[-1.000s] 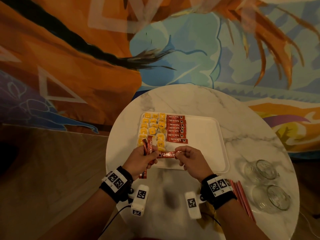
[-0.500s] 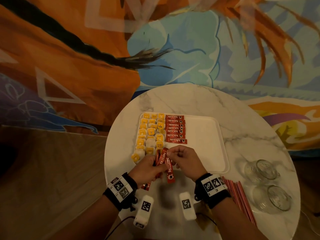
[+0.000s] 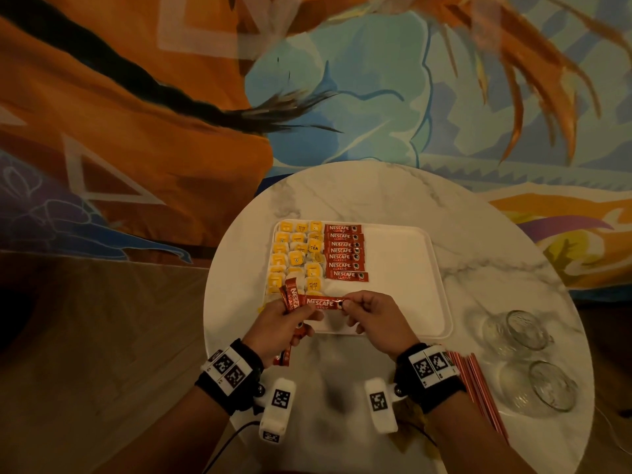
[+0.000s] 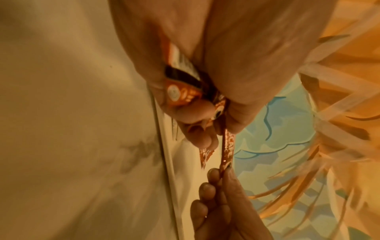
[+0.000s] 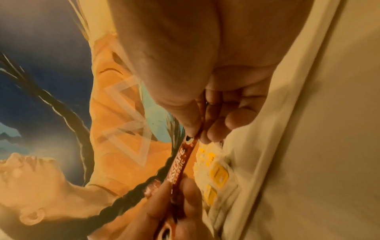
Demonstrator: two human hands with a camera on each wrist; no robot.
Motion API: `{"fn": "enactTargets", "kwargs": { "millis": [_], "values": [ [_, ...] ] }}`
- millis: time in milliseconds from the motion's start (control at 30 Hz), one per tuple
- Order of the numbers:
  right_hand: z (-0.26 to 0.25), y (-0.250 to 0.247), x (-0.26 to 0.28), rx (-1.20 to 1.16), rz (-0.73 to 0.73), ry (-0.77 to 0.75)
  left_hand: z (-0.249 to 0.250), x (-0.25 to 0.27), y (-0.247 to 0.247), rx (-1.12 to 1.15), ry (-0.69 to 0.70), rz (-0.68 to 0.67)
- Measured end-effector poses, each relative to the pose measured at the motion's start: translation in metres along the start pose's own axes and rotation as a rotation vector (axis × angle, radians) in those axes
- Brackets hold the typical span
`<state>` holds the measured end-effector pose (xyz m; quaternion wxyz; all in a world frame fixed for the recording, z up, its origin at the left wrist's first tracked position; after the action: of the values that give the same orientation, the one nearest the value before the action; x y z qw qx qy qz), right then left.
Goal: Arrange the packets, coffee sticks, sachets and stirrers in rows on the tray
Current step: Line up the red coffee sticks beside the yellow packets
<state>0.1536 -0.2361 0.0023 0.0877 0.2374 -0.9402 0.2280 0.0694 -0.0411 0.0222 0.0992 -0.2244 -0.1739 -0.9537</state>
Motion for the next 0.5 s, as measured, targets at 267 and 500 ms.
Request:
{"fn": "enactTargets", "kwargs": {
  "millis": [267, 500],
  "values": [
    [0.007, -0.047, -0.016, 0.069, 0.187, 0.103, -0.005, -0.001, -0.003, 0.073, -0.068, 0.009],
    [0.021, -0.045, -0.04, 0.312, 0.126, 0.123, -0.005, -0.002, -0.008, 0.229, -0.122, -0.041]
  ]
}}
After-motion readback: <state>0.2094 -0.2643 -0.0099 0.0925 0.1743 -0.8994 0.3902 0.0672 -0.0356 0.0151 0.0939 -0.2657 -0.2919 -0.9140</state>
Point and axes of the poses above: each hand's wrist, its own x-axis away from the middle knuckle, its own y-axis out of the palm, z = x × y, the point moved 1 cm from there along -x, towards the middle knuckle, and after that the axes turned 12 degrees about x, right-handed, at the moved point
